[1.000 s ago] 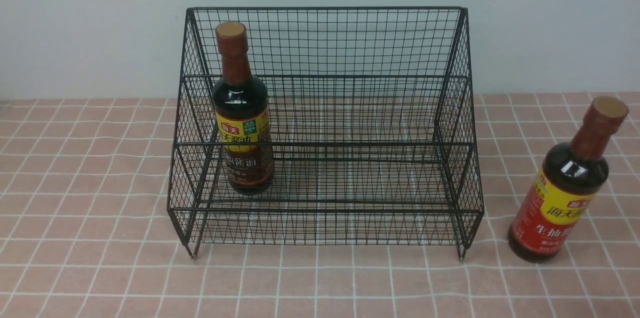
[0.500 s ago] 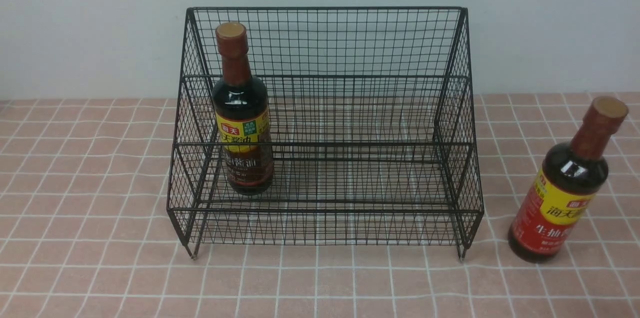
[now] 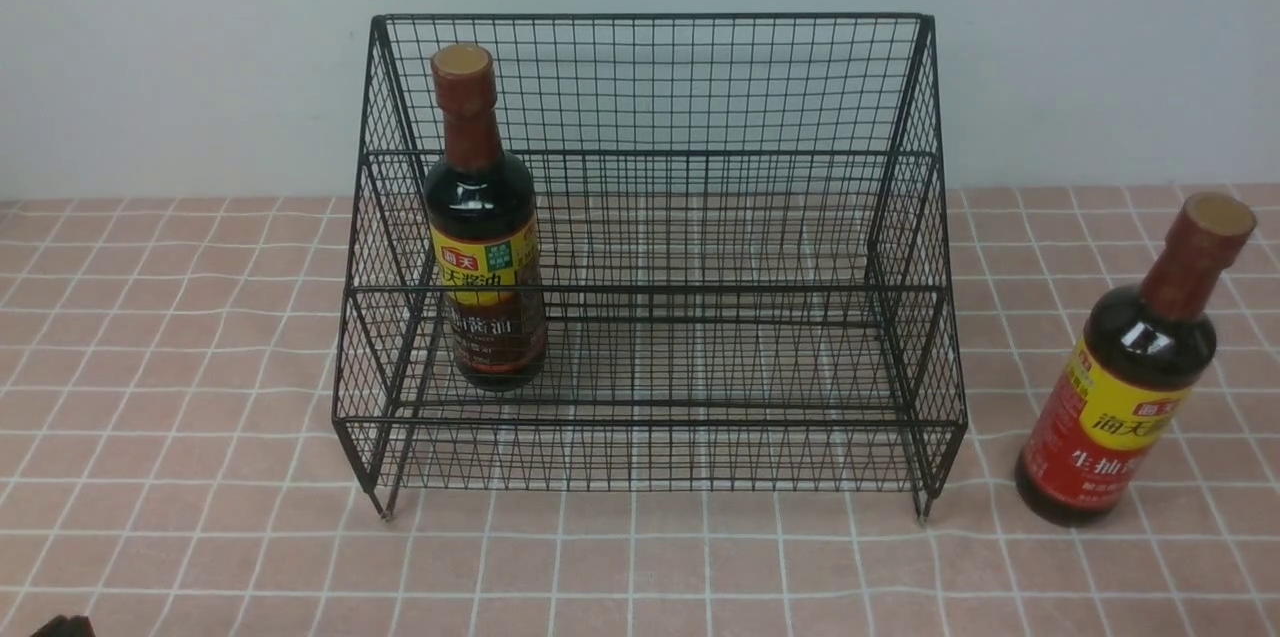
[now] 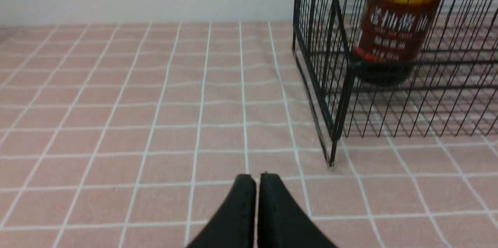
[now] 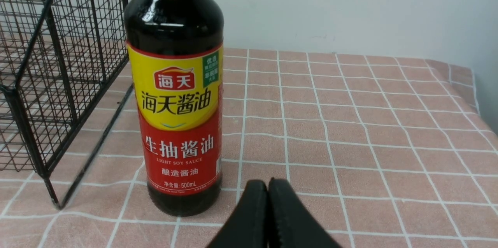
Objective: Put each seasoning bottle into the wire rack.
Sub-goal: Use the right arm to grab the condiment bottle closest to it
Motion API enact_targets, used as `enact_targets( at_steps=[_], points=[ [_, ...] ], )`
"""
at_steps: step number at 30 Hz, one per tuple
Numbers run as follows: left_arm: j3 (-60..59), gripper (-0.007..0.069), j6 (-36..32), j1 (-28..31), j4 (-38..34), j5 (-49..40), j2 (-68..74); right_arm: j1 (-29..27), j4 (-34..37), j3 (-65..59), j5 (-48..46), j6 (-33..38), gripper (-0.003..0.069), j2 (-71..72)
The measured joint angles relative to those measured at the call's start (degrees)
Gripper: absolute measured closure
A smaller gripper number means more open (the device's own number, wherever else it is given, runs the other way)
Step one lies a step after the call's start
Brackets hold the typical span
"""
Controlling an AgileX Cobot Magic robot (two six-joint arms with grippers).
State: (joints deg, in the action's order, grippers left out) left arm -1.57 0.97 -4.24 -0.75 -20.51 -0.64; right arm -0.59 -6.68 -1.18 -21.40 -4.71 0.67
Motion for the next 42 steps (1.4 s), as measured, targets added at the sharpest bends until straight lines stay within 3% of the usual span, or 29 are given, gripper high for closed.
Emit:
enact_targets(
  at_steps=[37,39,42],
  points=[
    [0.00,0.0631,-1.61,-0.01,0.15,-1.01,0.00,0.00,-0.13,0.00,0.27,-0.31,0.0673,0.00],
    [0.00,0.0631,-1.61,-0.01,0.15,-1.01,0.00,0.00,0.60,-0.15,1.15,-0.67,0.0673,0.00],
    [0.00,0.0631,-1.61,-0.01,0.15,-1.01,0.00,0.00,7.54,-0.45,9.98,-3.65,0.0673,0.00]
  ],
)
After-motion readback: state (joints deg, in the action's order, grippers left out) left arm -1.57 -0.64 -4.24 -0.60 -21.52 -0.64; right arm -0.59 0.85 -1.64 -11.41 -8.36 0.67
